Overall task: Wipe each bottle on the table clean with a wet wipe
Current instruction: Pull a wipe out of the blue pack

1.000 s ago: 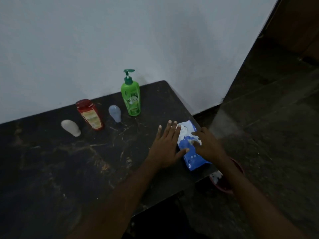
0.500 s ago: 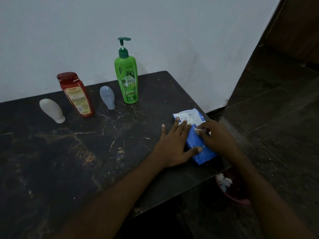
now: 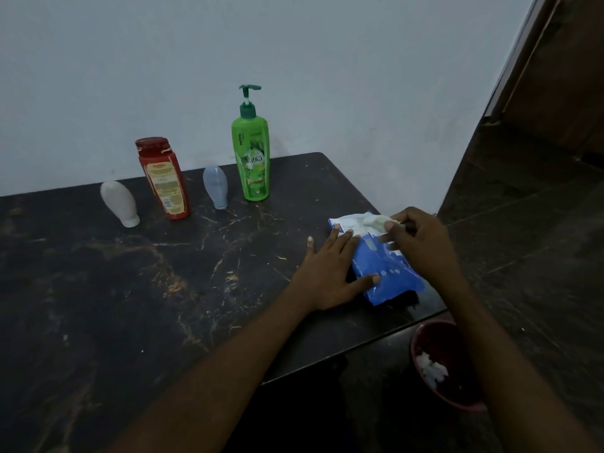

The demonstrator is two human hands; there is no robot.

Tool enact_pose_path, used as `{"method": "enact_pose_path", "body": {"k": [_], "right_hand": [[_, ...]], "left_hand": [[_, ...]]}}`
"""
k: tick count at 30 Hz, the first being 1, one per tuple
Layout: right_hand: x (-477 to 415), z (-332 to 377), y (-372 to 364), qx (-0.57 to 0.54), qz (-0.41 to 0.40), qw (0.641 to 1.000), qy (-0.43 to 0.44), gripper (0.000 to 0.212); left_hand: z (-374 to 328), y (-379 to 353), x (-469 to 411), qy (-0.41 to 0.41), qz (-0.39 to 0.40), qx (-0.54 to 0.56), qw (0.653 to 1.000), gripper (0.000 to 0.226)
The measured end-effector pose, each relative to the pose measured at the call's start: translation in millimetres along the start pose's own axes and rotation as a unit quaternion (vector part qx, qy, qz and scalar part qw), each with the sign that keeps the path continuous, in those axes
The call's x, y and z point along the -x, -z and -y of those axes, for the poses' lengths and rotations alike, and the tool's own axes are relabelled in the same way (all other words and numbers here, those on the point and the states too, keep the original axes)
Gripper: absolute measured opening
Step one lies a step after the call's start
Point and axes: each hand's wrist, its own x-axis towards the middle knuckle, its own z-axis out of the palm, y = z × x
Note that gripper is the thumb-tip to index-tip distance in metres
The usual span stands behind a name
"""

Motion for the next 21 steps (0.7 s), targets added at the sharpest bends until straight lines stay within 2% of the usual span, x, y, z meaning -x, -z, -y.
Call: {"method": "enact_pose_path", "body": {"k": [3, 7, 9, 12, 15, 19, 21], "right_hand": [[-0.7, 20.1, -10.5, -0.101, 0.025, 0.994, -0.013, 0.013], [-1.5, 44.2, -32.1, -0.180, 0.043, 0.983, -0.016, 0.016], [0.0, 58.2, -47.6, -0.220, 0.068, 0.973, -0.017, 0.017], [-2.3, 76.3, -79.3, -0.236, 0.103, 0.966, -0.025, 0.028], [-7.6, 91.6, -117.5, -0.209, 0.109, 0.972, -0.013, 0.030], [-11.4, 110.6, -168.4, -0.241, 0.142, 0.960, -0.015, 0.024], [-10.9, 121.4, -193.0, -0.260, 0.182, 0.948, -0.018, 0.032]], "left_hand": [[-1.1, 4.6, 3.8, 0.007, -0.010, 0.025, 1.000, 0.100], [7.6, 17.1, 24.0, 0.019, -0.050, 0.072, 0.996, 0.093], [20.9, 28.0, 40.6, 0.036, -0.069, 0.062, 0.995, 0.092], [49.7, 50.2, 66.4, 0.076, -0.089, 0.024, 0.993, 0.095], [85.0, 75.8, 97.0, 0.121, -0.109, 0.000, 0.987, 0.095], [132.0, 103.2, 139.8, 0.181, -0.178, -0.013, 0.967, 0.087], [153.0, 113.9, 157.0, 0.229, -0.209, -0.002, 0.951, 0.081]]}}
